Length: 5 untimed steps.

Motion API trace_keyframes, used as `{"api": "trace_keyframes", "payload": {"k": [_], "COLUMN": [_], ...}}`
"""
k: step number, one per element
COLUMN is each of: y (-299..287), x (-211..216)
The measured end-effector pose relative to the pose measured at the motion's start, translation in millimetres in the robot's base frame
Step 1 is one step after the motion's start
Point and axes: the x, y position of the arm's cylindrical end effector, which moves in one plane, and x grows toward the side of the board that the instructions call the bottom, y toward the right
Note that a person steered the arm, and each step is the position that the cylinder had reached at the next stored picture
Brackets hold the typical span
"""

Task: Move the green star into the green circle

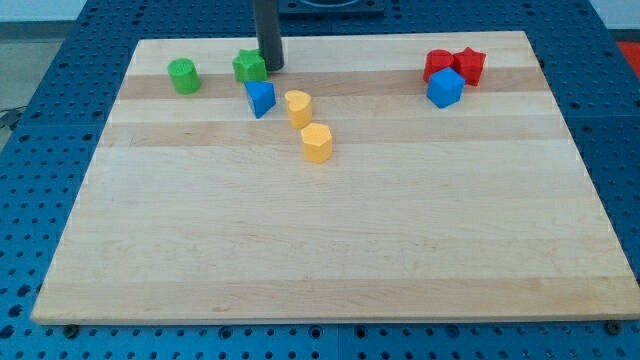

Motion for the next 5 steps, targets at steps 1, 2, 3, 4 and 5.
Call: {"api": "trace_keyframes", "payload": {"k": [1, 2, 3, 4, 5], "y": [-21, -38, -52, -60, -8], "x": [0, 0, 0, -3, -8]}}
